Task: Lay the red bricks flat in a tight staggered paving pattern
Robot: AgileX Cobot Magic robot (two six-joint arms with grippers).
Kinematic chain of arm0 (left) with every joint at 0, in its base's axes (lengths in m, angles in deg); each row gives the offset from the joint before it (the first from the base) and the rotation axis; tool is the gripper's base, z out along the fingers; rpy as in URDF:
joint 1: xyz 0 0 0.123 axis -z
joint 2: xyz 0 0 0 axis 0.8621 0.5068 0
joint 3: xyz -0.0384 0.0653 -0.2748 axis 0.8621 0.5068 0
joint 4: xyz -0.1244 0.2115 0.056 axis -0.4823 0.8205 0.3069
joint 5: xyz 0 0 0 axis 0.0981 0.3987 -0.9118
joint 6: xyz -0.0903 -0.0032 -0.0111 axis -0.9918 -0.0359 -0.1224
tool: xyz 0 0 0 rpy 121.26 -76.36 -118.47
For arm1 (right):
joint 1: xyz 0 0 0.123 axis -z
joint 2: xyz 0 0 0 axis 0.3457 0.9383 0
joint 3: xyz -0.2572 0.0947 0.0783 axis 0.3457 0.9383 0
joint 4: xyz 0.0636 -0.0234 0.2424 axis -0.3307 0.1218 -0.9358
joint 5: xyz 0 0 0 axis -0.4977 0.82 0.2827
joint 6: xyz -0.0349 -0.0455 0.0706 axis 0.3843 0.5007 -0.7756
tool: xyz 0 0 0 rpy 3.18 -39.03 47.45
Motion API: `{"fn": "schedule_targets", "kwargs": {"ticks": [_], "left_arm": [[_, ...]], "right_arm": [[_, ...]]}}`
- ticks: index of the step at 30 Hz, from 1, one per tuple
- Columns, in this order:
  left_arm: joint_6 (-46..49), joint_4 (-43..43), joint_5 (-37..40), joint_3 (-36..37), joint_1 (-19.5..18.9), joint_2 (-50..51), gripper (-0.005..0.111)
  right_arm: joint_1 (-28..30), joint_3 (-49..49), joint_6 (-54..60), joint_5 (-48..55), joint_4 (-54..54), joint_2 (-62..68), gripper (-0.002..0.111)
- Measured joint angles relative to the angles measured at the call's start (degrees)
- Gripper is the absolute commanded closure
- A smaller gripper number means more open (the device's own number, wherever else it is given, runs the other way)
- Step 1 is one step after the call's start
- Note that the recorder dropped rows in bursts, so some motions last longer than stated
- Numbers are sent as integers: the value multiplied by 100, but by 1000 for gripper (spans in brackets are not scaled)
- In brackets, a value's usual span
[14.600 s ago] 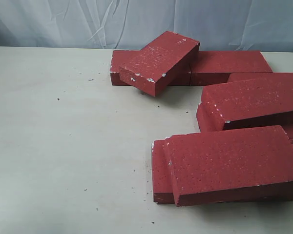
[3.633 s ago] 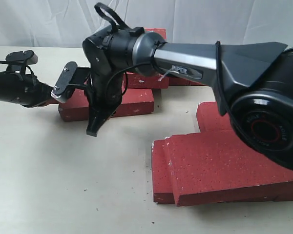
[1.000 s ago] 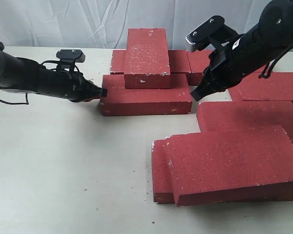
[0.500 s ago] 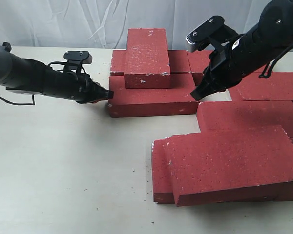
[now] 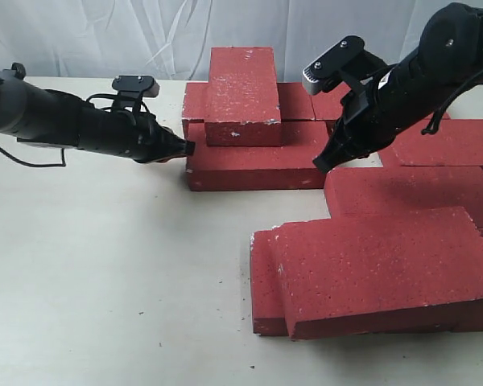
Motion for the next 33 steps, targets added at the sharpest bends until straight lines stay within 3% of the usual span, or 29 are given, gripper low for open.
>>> {"fn": "schedule_targets", "kwargs": {"ticks": [7, 12, 33], "left_arm": [[-39, 255, -862, 213, -175, -544, 107], [-493, 851, -430, 425, -76, -645, 107], [-920, 1008, -322, 134, 165, -407, 107]], "right_arm": [[0, 0, 24, -120, 0, 0, 109], [0, 0, 24, -124, -64, 0, 109], [0, 0, 37, -134, -150, 0, 109]]}}
